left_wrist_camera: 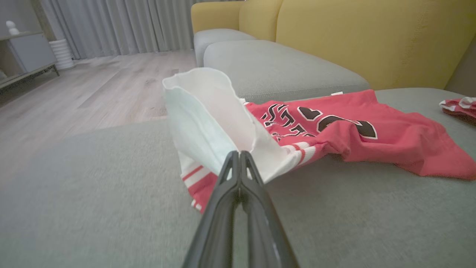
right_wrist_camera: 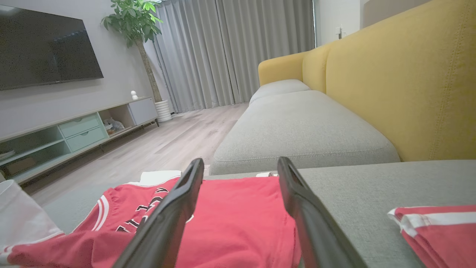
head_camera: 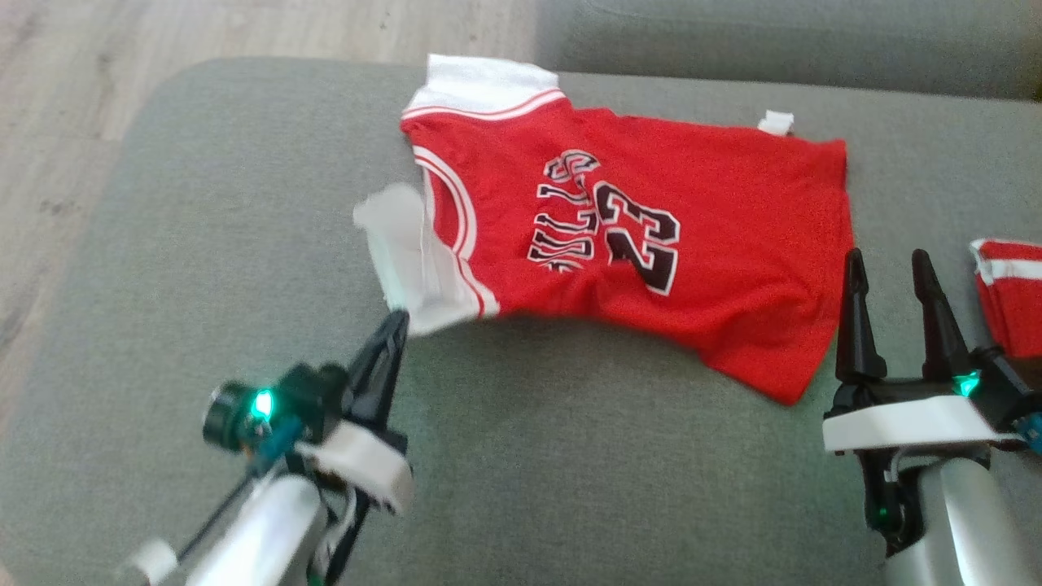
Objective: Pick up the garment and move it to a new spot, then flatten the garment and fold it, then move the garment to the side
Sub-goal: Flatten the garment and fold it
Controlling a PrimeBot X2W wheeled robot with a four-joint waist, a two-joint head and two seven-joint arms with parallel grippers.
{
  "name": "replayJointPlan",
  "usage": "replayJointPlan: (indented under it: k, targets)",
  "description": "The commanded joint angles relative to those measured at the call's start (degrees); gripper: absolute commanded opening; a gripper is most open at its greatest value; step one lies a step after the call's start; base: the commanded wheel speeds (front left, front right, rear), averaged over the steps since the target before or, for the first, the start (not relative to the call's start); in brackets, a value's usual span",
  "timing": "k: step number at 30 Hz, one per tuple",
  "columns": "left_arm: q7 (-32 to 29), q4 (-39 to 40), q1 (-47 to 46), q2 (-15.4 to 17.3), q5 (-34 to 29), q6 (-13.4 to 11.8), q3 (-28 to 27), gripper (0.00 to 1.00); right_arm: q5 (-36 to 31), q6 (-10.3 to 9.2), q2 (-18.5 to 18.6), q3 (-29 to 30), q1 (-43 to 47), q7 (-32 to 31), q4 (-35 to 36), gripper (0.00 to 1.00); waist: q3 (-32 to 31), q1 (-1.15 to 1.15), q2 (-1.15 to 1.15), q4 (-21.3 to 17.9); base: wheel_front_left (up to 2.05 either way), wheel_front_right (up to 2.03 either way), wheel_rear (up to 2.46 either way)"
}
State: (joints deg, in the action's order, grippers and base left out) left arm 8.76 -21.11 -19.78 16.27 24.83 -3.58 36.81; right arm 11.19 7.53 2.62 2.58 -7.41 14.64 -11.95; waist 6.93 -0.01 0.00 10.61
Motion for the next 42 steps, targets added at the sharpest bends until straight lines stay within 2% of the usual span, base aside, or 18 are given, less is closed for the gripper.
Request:
replayJointPlan:
  k: [1,6,7,8,14,20,24,30,33,42]
  targets:
    - [-0.1,2.4,-1.4,1.6,0.3,-0.5,-2.0,0.00,0.3,-0.04,0.3,-1.2,-0.3,0.4,1.6,1.00,-1.0,0.01,0.00,1.0,0.00,0.00,0.00]
    - [-3.7,6.9,4.7,1.4,2.3,-2.0,-0.7,0.00,0.6,-0.04,0.3,-1.0,0.9,0.4,1.1,1.00,-2.6,0.01,0.00,2.5,0.00,0.00,0.00]
    - [-4.6,7.4,5.5,1.5,2.4,-2.2,-0.3,0.46,0.5,-0.04,0.3,-1.0,1.0,0.4,0.9,1.00,-2.8,0.01,0.00,2.7,0.00,0.00,0.00]
    - [-5.6,7.8,6.1,1.6,2.4,-2.3,0.2,1.00,0.5,-0.04,0.3,-1.1,1.1,0.4,0.8,1.00,-2.9,0.01,0.00,2.8,0.00,0.00,0.00]
    - [-6.9,10.8,6.5,1.6,2.3,-3.8,0.5,1.00,0.2,-0.04,0.3,-1.5,0.8,0.4,0.5,1.00,-3.4,0.01,0.00,2.9,0.00,0.00,0.00]
    - [-1.5,13.3,4.6,2.0,3.4,-6.3,-4.9,1.00,0.6,-0.04,0.3,-1.8,0.5,0.4,1.5,1.00,-3.8,0.01,0.00,0.8,0.00,0.00,0.00]
    - [2.6,13.0,3.3,2.7,4.3,-6.9,-8.6,1.00,0.6,-0.04,0.3,-2.1,0.4,0.4,3.3,1.00,-3.9,0.01,0.00,-1.2,0.00,0.00,0.00]
    - [5.5,11.0,3.6,2.8,5.1,-6.6,-12.4,1.00,0.0,-0.04,0.3,-2.0,1.0,0.4,4.8,1.00,-3.7,0.01,0.00,-4.5,0.00,0.00,0.00]
    - [6.0,9.9,4.3,1.7,5.7,-6.5,-13.9,1.00,-0.1,-0.04,0.3,-1.5,1.4,0.4,5.0,1.00,-3.2,0.01,0.00,-5.2,0.00,0.00,0.00]
    - [5.3,5.1,5.4,1.1,4.9,-4.8,-13.5,1.00,-0.6,-0.04,0.3,-1.1,1.8,0.4,5.2,1.00,-2.5,0.01,0.00,-5.4,0.00,0.00,0.00]
